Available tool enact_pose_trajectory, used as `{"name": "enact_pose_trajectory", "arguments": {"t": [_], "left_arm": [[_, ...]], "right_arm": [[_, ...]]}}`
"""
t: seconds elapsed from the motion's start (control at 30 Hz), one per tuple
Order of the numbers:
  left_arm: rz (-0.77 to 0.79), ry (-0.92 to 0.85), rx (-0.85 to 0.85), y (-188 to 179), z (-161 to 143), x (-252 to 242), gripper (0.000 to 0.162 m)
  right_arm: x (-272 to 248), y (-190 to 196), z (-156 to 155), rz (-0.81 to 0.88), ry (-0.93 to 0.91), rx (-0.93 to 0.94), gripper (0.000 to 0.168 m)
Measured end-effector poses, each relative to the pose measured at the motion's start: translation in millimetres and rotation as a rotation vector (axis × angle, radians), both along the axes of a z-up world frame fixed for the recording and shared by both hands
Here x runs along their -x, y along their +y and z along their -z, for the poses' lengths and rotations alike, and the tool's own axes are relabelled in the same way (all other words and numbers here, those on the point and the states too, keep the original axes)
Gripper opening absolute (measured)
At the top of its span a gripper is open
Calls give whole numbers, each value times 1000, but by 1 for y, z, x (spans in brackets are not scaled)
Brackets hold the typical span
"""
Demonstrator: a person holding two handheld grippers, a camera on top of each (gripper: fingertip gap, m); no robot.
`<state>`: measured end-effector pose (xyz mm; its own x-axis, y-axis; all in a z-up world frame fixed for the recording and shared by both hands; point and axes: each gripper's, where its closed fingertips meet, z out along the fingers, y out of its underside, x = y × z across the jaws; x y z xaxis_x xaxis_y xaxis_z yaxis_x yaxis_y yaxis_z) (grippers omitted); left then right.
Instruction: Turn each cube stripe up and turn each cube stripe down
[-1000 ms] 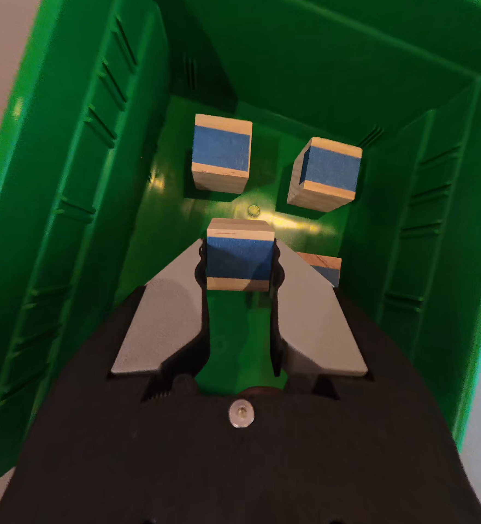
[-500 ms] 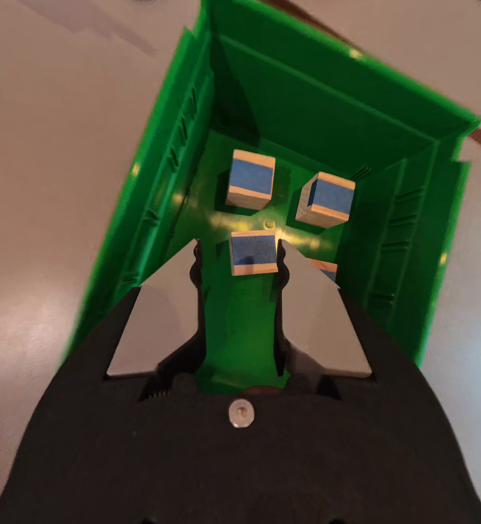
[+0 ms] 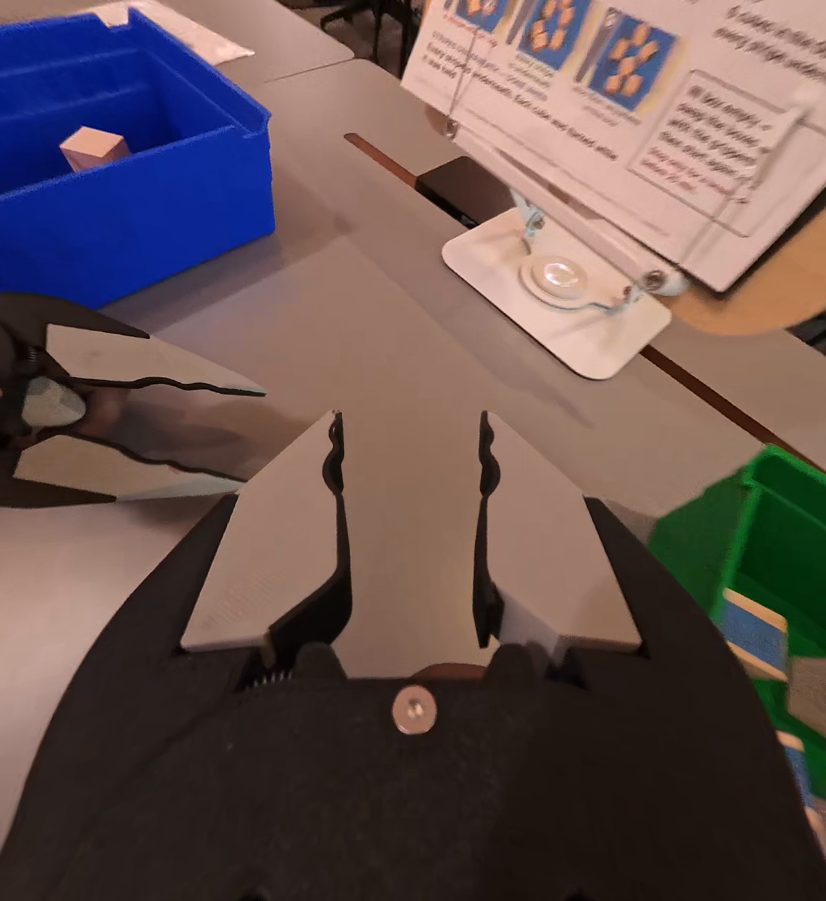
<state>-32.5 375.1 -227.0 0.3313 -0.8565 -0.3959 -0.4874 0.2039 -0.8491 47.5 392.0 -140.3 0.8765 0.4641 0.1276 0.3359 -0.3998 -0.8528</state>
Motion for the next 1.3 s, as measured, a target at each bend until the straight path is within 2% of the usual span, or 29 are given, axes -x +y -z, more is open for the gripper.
{"name": "enact_pose_trajectory", "arguments": {"t": [0.2,0.27,0.33,0.4,0.57,0.8,0.97,1.2,1.3], "left_arm": [[-13,-7,13,3,0,2,52],[-15,-5,17,4,0,2,52],[-16,-1,16,4,1,2,52],[-15,5,7,3,1,2,52],[-18,6,10,4,2,2,52],[27,22,75,1,7,0,65],[32,11,73,1,6,0,65],[2,-96,64,-1,-14,11,58],[18,-160,93,-12,-38,18,60]], "right_arm": [[35,21,65,-35,48,-63,52],[29,23,86,-26,-31,-4,55],[17,28,94,8,-98,-22,54],[16,28,103,7,-87,12,54],[15,27,104,19,-26,15,54],[14,26,109,23,-17,27,54],[16,25,109,18,-7,31,54],[21,23,112,-1,-26,45,54],[21,22,109,-5,-35,32,54]]}}
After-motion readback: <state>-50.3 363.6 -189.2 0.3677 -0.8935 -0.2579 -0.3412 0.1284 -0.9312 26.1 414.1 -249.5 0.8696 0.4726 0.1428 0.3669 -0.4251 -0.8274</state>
